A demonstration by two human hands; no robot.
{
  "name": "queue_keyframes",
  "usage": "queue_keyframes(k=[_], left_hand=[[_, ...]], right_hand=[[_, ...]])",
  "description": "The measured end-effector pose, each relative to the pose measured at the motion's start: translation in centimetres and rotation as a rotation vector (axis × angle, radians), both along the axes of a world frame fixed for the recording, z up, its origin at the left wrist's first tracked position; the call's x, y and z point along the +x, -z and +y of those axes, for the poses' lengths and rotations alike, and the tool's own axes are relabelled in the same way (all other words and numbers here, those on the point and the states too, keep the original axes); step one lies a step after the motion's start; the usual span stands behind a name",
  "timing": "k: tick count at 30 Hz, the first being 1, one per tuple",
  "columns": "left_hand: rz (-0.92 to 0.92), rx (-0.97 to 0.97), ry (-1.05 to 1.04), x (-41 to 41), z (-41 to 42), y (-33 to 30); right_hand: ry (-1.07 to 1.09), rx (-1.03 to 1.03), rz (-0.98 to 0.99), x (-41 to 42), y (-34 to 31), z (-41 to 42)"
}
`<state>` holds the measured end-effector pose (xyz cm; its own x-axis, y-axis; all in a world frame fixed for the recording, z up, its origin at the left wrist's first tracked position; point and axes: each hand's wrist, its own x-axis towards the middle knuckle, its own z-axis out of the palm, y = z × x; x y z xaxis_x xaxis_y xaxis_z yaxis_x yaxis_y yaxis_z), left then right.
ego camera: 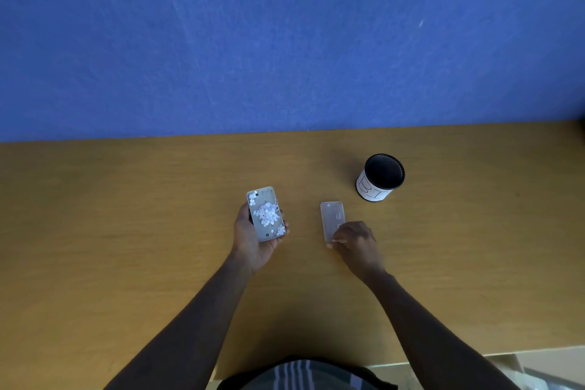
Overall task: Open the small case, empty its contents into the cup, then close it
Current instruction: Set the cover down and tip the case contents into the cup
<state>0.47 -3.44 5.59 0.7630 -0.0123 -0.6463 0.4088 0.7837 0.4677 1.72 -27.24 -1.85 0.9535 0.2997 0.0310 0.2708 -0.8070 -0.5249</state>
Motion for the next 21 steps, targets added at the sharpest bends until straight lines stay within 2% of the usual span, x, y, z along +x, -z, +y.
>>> queue_keyframes(k=[2, 5, 7, 9, 14, 21], left_hand=[[0.000, -0.003, -0.003, 0.0, 0.0, 0.1], [0.004, 0.001, -0.005, 0.1, -0.1, 0.2], [0.009, -0.002, -0.019, 0.1, -0.2, 0.2], [0.008, 0.000, -0.026, 0.1, -0.3, 0.1], [-0.001, 0.004, -0.033, 0.0, -0.4, -0.2], [-0.011, 0.008, -0.055, -0.5, -0.4, -0.1]], right_hand=[[0.133, 0.124, 0.010, 0.0, 0.1, -0.4], [0.553, 0.414, 0.184, 0.9, -0.3, -1.2], [0.740, 0.533, 0.233, 2.2, -0.9, -1.8], [0.789, 0.613, 0.218, 3.7, -1.5, -2.2], [0.789, 0.632, 0.172, 6.9, -2.1, -2.4], [0.764, 0.760, 0.169, 8.8, -2.2, -1.6]])
